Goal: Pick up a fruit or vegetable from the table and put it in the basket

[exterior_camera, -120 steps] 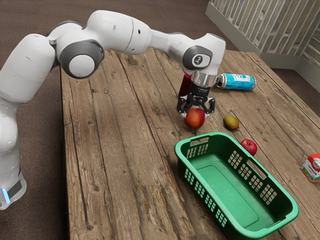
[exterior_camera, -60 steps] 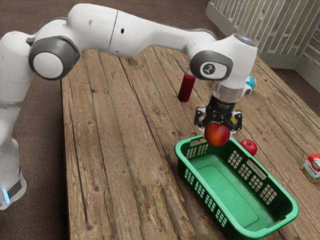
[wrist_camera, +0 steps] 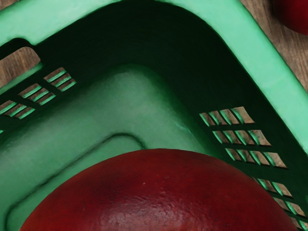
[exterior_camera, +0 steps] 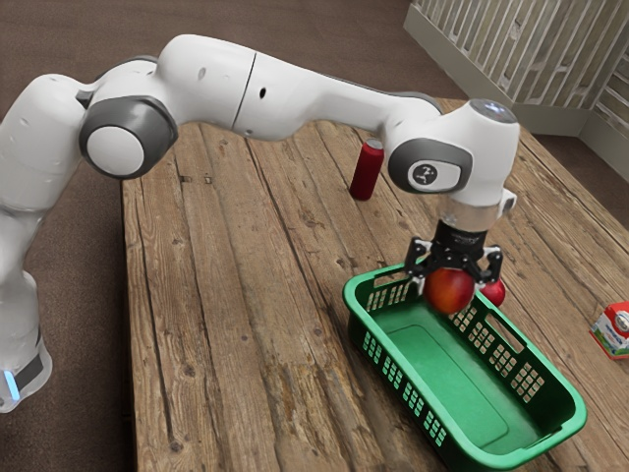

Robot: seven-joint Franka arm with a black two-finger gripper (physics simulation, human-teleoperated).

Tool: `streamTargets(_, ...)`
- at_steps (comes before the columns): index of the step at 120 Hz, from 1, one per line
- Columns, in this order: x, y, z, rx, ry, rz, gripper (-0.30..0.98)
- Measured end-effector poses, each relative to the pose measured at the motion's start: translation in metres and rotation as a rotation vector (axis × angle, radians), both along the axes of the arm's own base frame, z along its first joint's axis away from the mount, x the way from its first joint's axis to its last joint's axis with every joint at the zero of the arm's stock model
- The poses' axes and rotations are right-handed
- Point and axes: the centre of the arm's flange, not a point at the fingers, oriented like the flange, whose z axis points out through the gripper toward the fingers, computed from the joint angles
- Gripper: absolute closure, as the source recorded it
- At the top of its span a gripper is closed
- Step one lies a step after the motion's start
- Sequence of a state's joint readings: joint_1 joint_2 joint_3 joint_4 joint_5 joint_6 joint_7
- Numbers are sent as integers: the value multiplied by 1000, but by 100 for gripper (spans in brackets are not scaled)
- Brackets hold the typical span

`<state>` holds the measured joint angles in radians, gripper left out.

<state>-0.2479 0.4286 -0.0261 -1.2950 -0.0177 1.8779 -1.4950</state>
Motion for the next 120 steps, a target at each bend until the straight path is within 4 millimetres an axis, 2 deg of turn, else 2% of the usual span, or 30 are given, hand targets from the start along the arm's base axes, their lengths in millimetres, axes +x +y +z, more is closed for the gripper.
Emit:
streamTargets(63, 16, -7, -11, -34, -81, 44, 6)
streamTargets(101, 17, -9, 0, -49, -129, 56, 1)
streamTargets(104, 17, -2, 4, -42, -136, 69, 1)
streamTargets(109, 20, 22, 11, -19, -154, 113, 0)
streamTargets(111, 18, 26, 19, -18, -165, 127, 0)
streamTargets(113, 15, 29, 28, -19, -173, 142, 0)
streamTargets(120, -9, 43, 81, -42, -187, 214, 0)
